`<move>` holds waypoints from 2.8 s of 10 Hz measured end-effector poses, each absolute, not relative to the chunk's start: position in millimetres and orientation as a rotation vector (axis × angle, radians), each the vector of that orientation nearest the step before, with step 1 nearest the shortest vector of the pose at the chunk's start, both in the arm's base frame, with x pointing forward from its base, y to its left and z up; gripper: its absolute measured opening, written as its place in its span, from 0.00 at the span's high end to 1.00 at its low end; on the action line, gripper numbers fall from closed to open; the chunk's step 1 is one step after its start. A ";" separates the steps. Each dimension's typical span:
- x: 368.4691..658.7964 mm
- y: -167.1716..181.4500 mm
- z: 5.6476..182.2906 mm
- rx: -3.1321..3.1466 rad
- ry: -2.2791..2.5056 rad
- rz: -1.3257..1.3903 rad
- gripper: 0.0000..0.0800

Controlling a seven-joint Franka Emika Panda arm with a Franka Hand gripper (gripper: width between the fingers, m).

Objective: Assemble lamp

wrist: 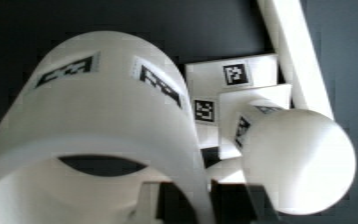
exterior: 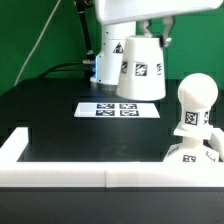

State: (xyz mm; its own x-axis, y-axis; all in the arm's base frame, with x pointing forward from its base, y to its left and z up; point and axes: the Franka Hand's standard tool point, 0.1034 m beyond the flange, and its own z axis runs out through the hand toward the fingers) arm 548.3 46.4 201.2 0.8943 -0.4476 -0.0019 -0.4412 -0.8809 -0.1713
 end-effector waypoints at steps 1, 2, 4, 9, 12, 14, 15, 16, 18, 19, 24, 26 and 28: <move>557.9 50.5 213.4 -2.881 0.692 -0.056 0.94; 566.1 58.3 228.3 -2.866 0.719 -0.035 0.94; 583.9 72.2 250.8 -2.848 0.743 -0.023 0.94; 610.2 101.2 230.8 -2.856 0.771 -0.025 0.94; 606.7 105.4 207.0 -2.871 0.765 -0.030 0.94; 605.8 109.4 189.0 -2.884 0.761 -0.035 0.94; 606.0 109.6 181.3 -2.899 0.726 -0.034 0.94; 608.6 106.0 173.9 -2.915 0.677 -0.048 0.94; 610.1 99.4 158.8 -2.938 0.615 -0.059 0.94; 609.6 98.9 156.8 -2.941 0.606 -0.070 0.94; 605.1 99.5 155.2 -2.943 0.614 -0.052 0.94; 601.3 98.8 158.7 -2.945 0.619 -0.011 0.54; 596.0 103.2 164.7 -2.972 0.625 0.081 0.30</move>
Offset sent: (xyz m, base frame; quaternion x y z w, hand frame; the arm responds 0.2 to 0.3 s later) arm 0.0372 0.0281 0.0449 -0.0086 -0.0388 0.0407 0.9984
